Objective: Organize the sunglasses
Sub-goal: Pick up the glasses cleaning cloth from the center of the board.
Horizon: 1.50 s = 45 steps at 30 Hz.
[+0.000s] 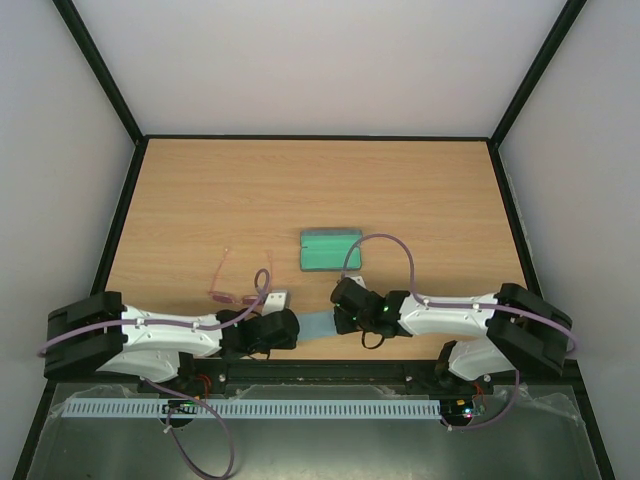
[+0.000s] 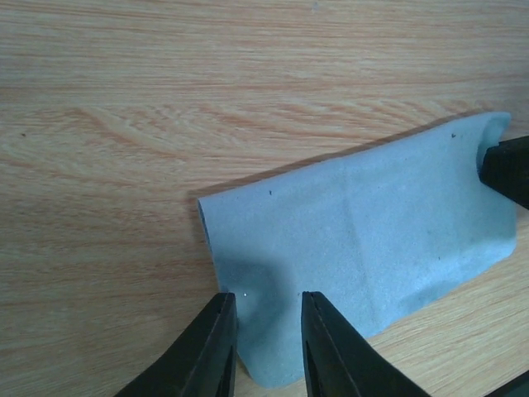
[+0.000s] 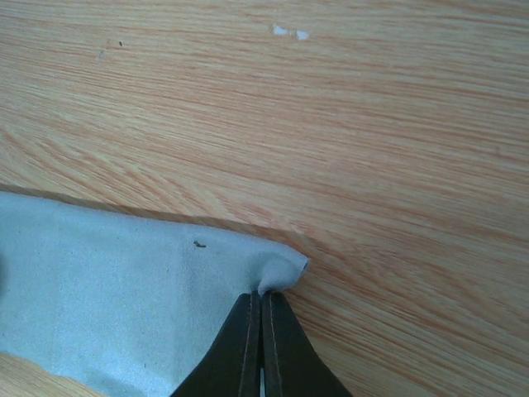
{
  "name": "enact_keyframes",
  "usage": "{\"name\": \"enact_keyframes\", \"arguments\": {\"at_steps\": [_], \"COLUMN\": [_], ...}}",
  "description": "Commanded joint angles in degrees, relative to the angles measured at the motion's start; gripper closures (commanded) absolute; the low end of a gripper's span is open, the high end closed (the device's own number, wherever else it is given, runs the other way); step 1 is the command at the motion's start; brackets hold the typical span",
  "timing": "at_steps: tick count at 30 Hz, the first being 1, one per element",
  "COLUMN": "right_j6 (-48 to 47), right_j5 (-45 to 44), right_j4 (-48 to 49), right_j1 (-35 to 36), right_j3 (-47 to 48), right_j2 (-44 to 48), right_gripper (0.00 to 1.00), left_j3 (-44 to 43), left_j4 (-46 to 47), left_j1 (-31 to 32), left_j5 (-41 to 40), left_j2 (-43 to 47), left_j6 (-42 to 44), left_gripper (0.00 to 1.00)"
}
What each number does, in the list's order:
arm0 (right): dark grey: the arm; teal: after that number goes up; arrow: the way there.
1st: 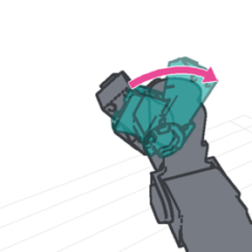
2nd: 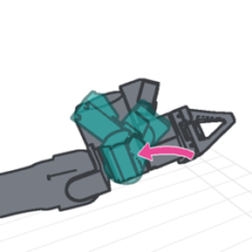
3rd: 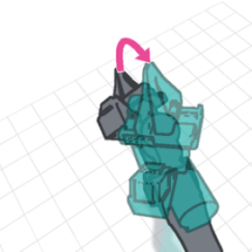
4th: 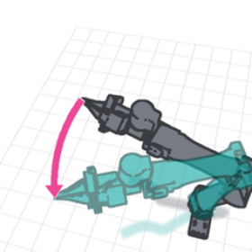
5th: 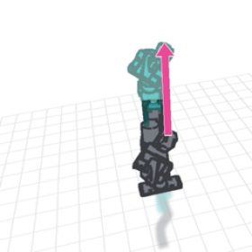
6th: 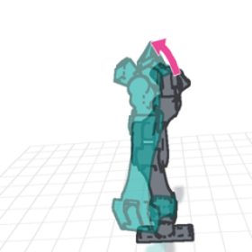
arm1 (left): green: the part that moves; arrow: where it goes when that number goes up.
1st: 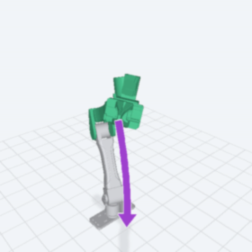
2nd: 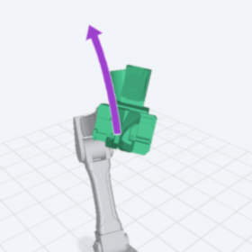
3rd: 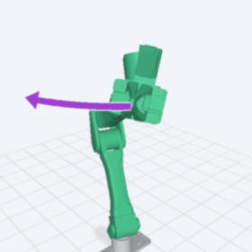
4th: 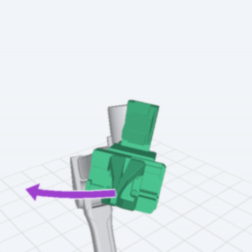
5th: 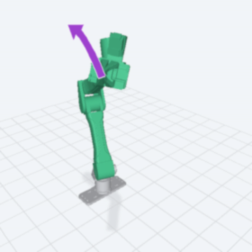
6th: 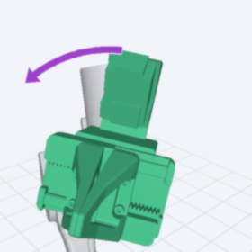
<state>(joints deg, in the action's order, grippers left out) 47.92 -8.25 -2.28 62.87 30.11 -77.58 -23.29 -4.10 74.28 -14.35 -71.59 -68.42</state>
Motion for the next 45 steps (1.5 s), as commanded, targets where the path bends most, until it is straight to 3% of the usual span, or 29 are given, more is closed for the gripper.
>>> {"name": "enact_keyframes", "arguments": {"at_steps": [1, 17, 45], "right_j6": [0.26, 0.33, -1.69], "right_j5": [-0.71, -0.30, -3.93], "right_j4": [-4.94, -4.57, -10.12], "right_j1": [0.32, 0.31, -0.22], "right_j3": [-2.46, -2.96, 6.20], "right_j2": [0.20, 1.20, 4.77], "right_gripper": [0.99, 0.99, 0.99], "left_j3": [0.49, 0.36, -8.04], "left_j4": [-1.98, -1.33, -4.95], "left_j1": [0.56, 0.47, -5.87], "left_j5": [1.25, 1.20, 0.71], "left_j2": [-1.41, -3.85, -1.53], "left_j6": [-1.17, -1.36, 8.70], "left_gripper": [0.77, 0.97, 0.98]}}
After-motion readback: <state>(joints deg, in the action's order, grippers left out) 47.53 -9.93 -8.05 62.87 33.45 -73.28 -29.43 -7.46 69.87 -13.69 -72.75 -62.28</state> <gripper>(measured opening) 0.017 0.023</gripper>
